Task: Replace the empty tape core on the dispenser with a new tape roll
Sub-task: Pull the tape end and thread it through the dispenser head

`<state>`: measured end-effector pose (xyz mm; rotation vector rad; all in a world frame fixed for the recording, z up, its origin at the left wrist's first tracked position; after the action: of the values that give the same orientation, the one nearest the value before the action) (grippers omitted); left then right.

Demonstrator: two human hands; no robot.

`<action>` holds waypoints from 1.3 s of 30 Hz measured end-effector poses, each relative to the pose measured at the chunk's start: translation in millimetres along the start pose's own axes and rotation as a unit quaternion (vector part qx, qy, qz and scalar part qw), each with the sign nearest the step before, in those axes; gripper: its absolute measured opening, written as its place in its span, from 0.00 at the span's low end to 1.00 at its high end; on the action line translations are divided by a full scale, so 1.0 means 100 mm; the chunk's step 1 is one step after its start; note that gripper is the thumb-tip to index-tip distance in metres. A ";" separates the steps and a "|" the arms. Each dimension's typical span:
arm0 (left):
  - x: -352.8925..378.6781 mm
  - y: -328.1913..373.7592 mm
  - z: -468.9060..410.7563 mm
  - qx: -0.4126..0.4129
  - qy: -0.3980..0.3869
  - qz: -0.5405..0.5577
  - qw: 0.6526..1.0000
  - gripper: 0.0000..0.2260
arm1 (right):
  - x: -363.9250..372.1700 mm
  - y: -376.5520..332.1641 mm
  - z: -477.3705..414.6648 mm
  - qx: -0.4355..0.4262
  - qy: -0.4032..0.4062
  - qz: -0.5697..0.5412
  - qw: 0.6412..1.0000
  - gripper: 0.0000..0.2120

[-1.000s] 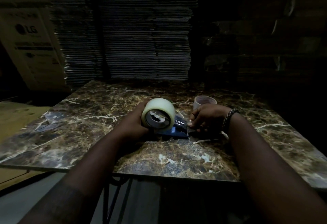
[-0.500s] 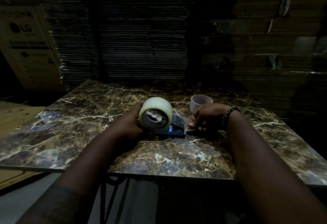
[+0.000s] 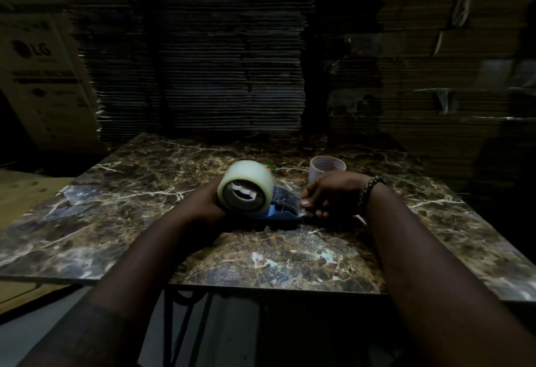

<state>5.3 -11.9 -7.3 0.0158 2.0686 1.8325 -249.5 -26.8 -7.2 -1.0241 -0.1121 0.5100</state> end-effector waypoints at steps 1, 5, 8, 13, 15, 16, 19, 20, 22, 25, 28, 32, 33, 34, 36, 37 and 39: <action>0.00 -0.01 -0.01 -0.001 -0.004 0.007 1.000 0.41 | 0.02 0.00 0.00 -0.004 -0.009 -0.001 1.000 0.04; -0.02 0.00 -0.03 0.002 -0.002 -0.009 1.000 0.32 | 0.14 -0.07 0.03 -0.033 -0.038 0.013 0.999 0.06; -0.01 0.04 -0.01 0.003 0.000 -0.038 0.999 0.27 | 0.17 -0.12 0.02 -0.062 -0.050 -0.003 0.997 0.07; -0.04 -0.02 0.01 -0.007 0.018 -0.009 1.000 0.26 | 0.15 -0.19 -0.01 -0.112 -0.038 -0.059 0.991 0.10; -0.06 -0.04 -0.01 -0.002 0.026 -0.009 1.000 0.27 | 0.16 -0.24 0.01 -0.144 -0.040 -0.092 0.984 0.10; -0.06 -0.06 -0.02 -0.002 0.033 -0.012 0.999 0.27 | 0.16 -0.25 0.01 -0.158 -0.043 -0.112 0.980 0.11; -0.07 -0.09 -0.03 -0.011 0.033 -0.012 0.999 0.28 | 0.15 -0.25 0.01 -0.170 -0.047 -0.158 0.971 0.11; -0.06 -0.10 -0.03 -0.014 0.028 -0.010 0.999 0.29 | 0.15 -0.24 0.00 -0.171 -0.046 -0.162 0.971 0.11; -0.06 -0.10 -0.02 -0.012 0.024 -0.005 1.000 0.31 | 0.16 -0.24 -0.01 -0.175 -0.046 -0.166 0.969 0.10; -0.04 -0.08 0.01 -0.013 0.022 0.019 1.000 0.29 | 0.17 -0.25 0.00 -0.187 -0.034 -0.155 0.970 0.10; -0.01 -0.07 0.02 -0.016 0.010 0.038 0.999 0.28 | 0.18 -0.26 -0.04 -0.201 -0.012 -0.116 0.973 0.11; -0.02 -0.07 0.02 -0.013 0.013 0.039 0.999 0.29 | 0.17 -0.30 -0.07 -0.243 0.014 -0.058 0.968 0.09; -0.02 -0.06 0.03 -0.009 0.014 0.042 0.999 0.29 | 0.17 -0.30 -0.08 -0.251 0.016 -0.055 0.966 0.08; -0.01 -0.04 0.04 -0.005 0.014 0.043 0.999 0.29 | 0.17 -0.31 -0.09 -0.258 0.019 -0.054 0.965 0.08; 0.00 -0.01 0.06 0.000 0.013 0.046 0.999 0.28 | 0.17 -0.31 -0.12 -0.267 0.022 -0.054 0.962 0.07; 0.00 0.00 0.06 0.001 0.013 0.047 0.999 0.28 | 0.17 -0.31 -0.13 -0.271 0.023 -0.055 0.961 0.07; 0.00 0.01 0.07 0.001 0.018 0.048 0.999 0.27 | 0.17 -0.31 -0.14 -0.276 0.029 -0.048 0.960 0.06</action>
<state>7.3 -5.6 -6.8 0.0858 2.1289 1.8999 -219.0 -43.3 8.7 -1.5704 -0.2604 0.3634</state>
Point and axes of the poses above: each hand's wrist, its own z-axis away from the middle knuckle, its own x-axis out of the palm, y = z × x, the point moved 7 cm from there along -z, towards the middle knuckle, and after that the axes turned 5 degrees about -z, right-handed, at the moved point
